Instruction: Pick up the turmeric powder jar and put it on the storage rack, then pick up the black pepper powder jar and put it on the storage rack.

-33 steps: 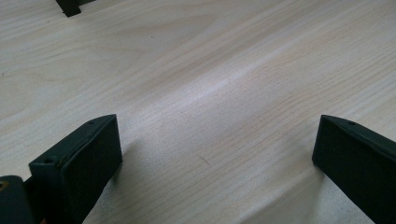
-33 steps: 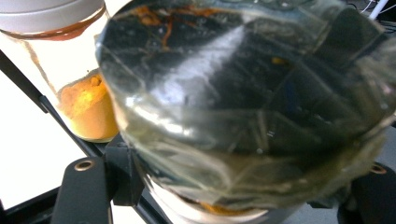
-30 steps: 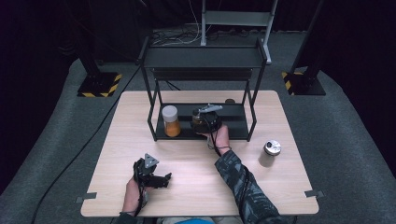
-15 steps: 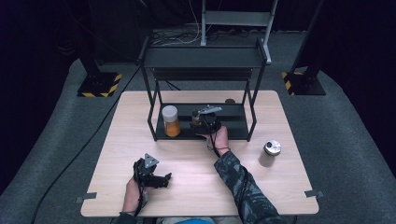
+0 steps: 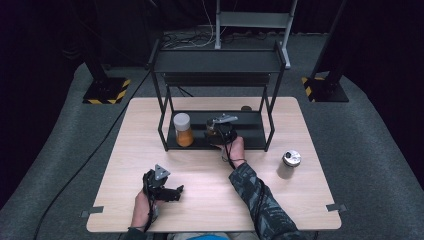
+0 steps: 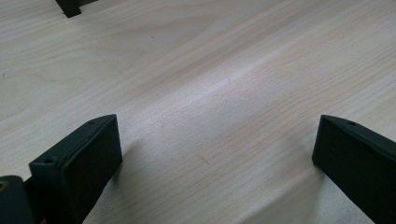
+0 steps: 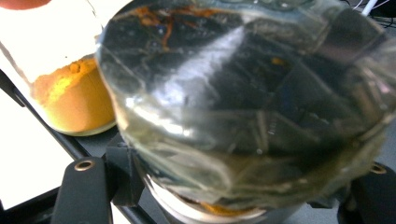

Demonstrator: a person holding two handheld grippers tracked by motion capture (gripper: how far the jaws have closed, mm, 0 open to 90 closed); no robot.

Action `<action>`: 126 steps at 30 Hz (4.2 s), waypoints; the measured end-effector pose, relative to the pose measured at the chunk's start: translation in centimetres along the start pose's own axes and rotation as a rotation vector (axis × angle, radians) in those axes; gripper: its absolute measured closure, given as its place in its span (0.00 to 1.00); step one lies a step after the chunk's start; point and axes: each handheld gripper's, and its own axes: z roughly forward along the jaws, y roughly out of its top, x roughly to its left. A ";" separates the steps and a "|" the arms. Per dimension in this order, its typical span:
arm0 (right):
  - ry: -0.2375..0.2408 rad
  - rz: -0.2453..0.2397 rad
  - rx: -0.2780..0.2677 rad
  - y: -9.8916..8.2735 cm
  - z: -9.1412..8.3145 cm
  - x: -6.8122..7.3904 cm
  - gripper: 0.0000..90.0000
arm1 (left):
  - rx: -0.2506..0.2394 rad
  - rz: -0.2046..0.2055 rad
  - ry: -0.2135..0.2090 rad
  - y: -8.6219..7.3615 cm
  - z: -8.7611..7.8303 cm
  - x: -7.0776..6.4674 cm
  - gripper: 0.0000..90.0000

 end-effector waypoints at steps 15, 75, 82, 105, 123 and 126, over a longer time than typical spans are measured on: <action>-0.007 -0.005 -0.002 -0.6 0.3 0.3 0.34 | 0.002 -0.002 -0.002 0.0 0.0 0.1 0.01; 0.069 -0.033 0.132 -5.0 -9.8 4.3 0.02 | 0.000 0.001 0.000 0.0 0.0 0.0 0.01; 0.061 -0.039 0.145 -7.3 -11.4 5.4 0.00 | 0.000 0.002 0.001 0.0 0.0 0.0 0.01; 0.068 -0.027 0.092 -11.3 -13.4 6.1 0.00 | 0.003 -0.004 -0.002 0.0 0.0 0.1 0.00; 0.062 -0.039 0.100 -11.1 -13.4 6.3 0.00 | 0.003 -0.005 -0.003 0.0 0.0 0.1 0.01; 0.050 -0.045 0.102 -11.1 -13.3 6.6 0.00 | 0.003 -0.006 -0.004 0.1 0.0 0.1 0.00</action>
